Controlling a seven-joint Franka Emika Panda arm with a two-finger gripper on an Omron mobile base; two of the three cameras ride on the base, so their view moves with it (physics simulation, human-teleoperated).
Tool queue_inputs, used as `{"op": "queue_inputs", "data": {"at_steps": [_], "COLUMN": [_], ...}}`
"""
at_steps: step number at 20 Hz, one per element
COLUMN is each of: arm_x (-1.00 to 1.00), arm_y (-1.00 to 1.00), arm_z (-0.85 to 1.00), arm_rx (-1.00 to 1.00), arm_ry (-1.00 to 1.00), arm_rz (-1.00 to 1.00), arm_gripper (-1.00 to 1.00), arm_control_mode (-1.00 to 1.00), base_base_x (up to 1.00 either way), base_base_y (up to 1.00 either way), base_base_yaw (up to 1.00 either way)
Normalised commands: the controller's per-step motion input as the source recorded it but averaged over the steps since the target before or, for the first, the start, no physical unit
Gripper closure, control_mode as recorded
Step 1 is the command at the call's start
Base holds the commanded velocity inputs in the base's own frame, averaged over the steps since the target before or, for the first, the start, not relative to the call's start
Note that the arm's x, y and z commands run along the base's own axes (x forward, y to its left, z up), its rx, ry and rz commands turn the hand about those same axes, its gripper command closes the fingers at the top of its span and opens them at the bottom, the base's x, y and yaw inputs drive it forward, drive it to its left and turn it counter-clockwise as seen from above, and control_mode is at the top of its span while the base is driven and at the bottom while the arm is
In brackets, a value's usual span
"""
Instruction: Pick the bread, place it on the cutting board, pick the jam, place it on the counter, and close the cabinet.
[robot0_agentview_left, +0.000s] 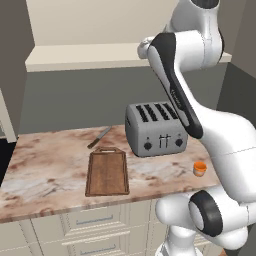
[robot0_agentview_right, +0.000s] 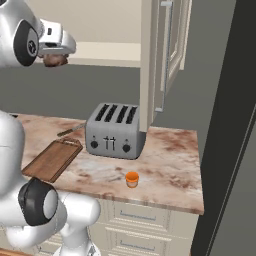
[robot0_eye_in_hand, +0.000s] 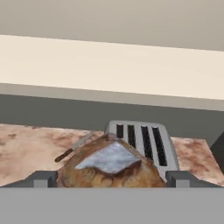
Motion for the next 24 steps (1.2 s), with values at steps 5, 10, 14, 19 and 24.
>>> {"op": "queue_inputs", "data": {"at_steps": [5, 10, 14, 19, 24], "arm_x": [-0.46, -0.33, -0.14, -0.13, -0.01], "arm_y": [0.26, 0.28, 0.27, 0.19, 0.22], "arm_z": [0.00, 0.00, 0.00, -0.13, -0.31], "arm_rx": [0.00, 0.00, 0.00, 0.01, 0.01], "arm_ry": [0.12, 0.15, 0.19, 0.13, 0.13], "arm_rz": [0.00, 0.00, 0.00, 0.00, 0.00], "arm_gripper": [1.00, 1.00, 1.00, 1.00, 1.00], "arm_control_mode": [-1.00, -1.00, -1.00, -1.00, -1.00], "base_base_x": [0.00, 0.00, 0.00, 0.00, 0.00], "base_base_y": [0.00, 0.00, 0.00, 0.00, 0.00], "base_base_yaw": [0.00, 0.00, 0.00, 0.00, 0.00]}}
